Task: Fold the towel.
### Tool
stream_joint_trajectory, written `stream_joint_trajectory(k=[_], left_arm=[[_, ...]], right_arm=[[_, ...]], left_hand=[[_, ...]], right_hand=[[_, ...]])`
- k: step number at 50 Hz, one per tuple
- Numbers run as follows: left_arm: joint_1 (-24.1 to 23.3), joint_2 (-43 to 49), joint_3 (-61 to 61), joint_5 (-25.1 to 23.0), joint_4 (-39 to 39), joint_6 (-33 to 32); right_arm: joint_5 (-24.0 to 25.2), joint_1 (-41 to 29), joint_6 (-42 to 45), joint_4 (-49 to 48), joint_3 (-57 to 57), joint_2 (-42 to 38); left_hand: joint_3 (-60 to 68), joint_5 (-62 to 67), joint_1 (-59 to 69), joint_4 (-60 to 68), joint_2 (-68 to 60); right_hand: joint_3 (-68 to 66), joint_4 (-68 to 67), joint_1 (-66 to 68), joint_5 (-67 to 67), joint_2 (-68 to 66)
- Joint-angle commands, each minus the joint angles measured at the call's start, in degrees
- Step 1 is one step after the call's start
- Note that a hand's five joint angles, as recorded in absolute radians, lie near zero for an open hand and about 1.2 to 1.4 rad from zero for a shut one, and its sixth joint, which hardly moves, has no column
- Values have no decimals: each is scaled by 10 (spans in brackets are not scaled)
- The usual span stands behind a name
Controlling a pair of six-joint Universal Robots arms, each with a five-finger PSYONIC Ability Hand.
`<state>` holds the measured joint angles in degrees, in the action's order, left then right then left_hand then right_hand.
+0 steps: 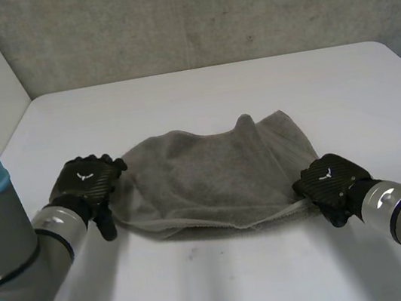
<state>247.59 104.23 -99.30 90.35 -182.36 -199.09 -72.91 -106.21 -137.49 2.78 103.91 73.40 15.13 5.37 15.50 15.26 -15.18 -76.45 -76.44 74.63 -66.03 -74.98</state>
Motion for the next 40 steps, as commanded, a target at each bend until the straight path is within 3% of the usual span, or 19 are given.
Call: stream_joint_trajectory(k=[1,7,17,30,38,40], left_arm=[[46,54,37,-95,0,-74],[65,109,86,-162,10,-108],[84,140,86,-181,-4,-139],[104,163,69,-210,-96,-209],[105,166,69,-211,-119,-213],[105,168,67,-212,-130,-213]], right_arm=[[18,4,0,-1,3,-3],[19,7,0,-2,6,-2],[20,16,0,-8,12,-3],[20,19,0,-12,14,-4],[19,19,-1,-16,14,-5],[19,19,-1,-16,13,-5]], left_hand=[[45,43,41,44,-44],[47,44,43,45,-46],[55,53,51,54,-55],[106,103,102,104,-105],[297,295,294,296,-297],[403,400,399,401,-402]], right_hand=[[-36,-36,54,-40,-50],[-36,-36,54,-40,-50],[-36,-36,54,-40,-50],[-36,-36,54,-40,-50],[-36,-36,54,-40,-50],[-36,-36,54,-40,-50]])
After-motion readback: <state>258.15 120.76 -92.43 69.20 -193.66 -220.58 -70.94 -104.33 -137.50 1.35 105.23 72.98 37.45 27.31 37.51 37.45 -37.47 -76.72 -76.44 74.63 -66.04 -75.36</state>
